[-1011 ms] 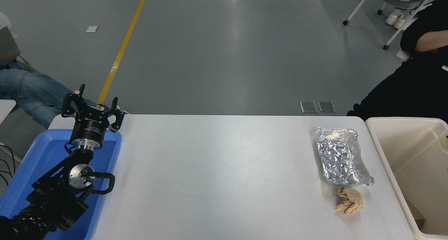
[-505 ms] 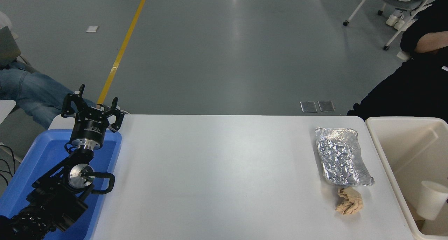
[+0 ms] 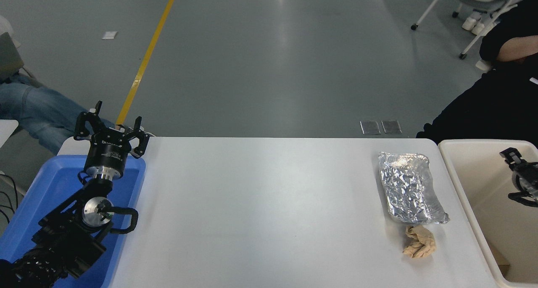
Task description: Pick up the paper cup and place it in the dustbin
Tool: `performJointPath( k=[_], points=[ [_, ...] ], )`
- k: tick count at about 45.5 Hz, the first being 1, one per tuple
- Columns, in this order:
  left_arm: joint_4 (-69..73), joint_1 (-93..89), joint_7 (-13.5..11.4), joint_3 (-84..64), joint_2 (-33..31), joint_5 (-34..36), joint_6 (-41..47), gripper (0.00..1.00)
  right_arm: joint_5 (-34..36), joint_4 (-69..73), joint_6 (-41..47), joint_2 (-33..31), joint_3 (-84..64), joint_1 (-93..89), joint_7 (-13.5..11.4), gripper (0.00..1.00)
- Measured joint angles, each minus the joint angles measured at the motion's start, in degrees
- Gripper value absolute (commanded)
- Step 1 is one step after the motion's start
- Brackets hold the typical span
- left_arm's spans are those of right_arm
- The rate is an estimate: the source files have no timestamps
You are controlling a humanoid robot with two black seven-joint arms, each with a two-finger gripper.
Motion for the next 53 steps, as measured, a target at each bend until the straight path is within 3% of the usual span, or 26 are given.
performJointPath(
  k=[15, 24, 37, 53],
  points=[
    [0.0, 0.0, 0.0, 0.0, 0.0, 0.0, 0.0, 0.99, 0.4, 15.7, 11.2, 10.0, -13.6, 21.7, -0.4, 1.00],
    [0.0, 0.0, 0.0, 0.0, 0.0, 0.0, 0.0, 0.99, 0.6, 26.3, 20.1, 13.1, -18.1, 32.3, -3.0, 1.00],
    [0.0, 0.0, 0.0, 0.0, 0.0, 0.0, 0.0, 0.99, 0.7, 43.5, 28.7, 12.8, -21.0, 46.8, -5.7, 1.00],
    [0.0, 0.0, -0.1, 0.1, 0.0, 0.0, 0.0, 0.99, 0.7, 59.8, 34.2, 9.6, -22.4, 58.0, -6.5, 1.00]
  ],
)
